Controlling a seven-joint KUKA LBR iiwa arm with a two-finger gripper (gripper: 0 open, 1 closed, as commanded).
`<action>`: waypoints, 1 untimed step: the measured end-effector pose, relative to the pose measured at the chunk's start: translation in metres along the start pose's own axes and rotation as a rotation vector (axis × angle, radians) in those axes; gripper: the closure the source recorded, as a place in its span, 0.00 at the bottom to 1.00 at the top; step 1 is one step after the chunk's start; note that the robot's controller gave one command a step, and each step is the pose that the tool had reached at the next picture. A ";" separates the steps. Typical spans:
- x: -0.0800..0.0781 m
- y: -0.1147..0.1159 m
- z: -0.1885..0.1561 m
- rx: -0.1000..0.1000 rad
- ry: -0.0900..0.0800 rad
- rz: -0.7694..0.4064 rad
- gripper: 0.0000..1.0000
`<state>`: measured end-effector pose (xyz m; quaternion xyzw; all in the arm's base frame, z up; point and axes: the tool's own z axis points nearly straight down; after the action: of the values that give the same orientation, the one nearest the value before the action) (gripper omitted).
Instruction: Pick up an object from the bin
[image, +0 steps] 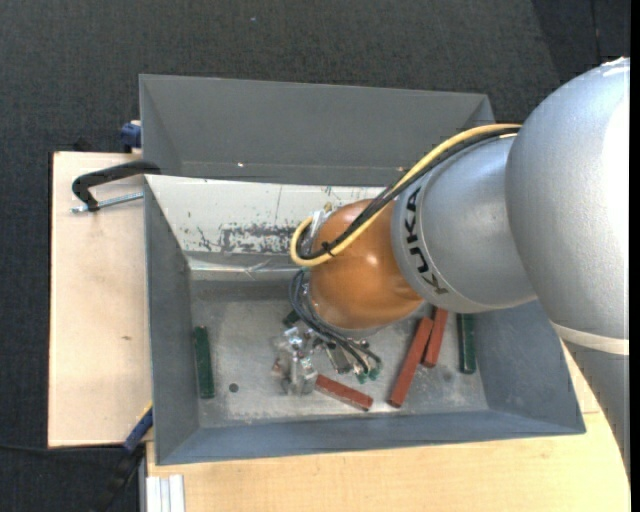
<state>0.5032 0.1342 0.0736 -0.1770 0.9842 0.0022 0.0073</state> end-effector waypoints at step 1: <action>0.003 -0.001 0.003 0.000 0.011 0.001 0.00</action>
Offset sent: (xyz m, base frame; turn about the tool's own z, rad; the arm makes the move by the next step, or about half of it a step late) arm 0.0000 0.0000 0.0000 0.0000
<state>0.5004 0.1325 0.0710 -0.1766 0.9843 0.0010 0.0017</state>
